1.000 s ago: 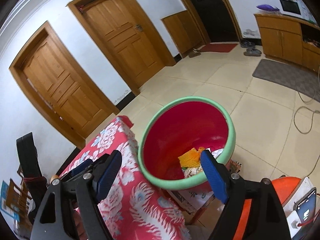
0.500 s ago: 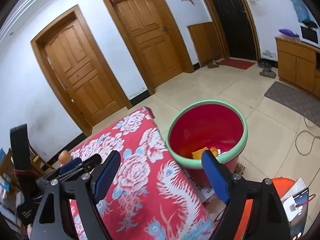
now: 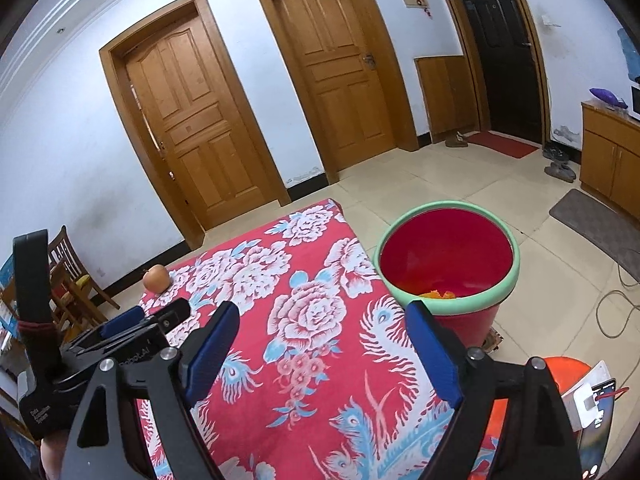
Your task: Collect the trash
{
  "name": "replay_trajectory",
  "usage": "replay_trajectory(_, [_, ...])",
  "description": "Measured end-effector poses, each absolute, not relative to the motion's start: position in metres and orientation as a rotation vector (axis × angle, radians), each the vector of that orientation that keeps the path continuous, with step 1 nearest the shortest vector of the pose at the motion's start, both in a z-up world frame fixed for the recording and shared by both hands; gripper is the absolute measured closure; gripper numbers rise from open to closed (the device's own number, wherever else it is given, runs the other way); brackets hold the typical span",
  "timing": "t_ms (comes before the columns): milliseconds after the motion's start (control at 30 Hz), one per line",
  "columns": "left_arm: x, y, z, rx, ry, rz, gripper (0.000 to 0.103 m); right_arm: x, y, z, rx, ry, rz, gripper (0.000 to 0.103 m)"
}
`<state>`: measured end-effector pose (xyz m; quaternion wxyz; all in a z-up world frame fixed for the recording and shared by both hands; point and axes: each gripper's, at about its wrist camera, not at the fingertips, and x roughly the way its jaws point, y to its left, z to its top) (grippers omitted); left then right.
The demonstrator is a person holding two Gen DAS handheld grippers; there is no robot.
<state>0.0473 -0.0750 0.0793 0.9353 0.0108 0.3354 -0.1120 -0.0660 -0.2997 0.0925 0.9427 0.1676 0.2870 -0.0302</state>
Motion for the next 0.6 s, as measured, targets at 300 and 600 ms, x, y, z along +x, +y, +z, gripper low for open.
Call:
replay_trajectory(300, [0.031, -0.057, 0.079, 0.011, 0.672, -0.198, 0.021, -0.073, -0.291, 0.080, 0.325, 0.617, -0.061, 0.013])
replay_trajectory(600, [0.028, -0.048, 0.078, -0.003, 0.675, -0.163, 0.021, -0.078, -0.295, 0.076, 0.326, 0.616, -0.090, 0.012])
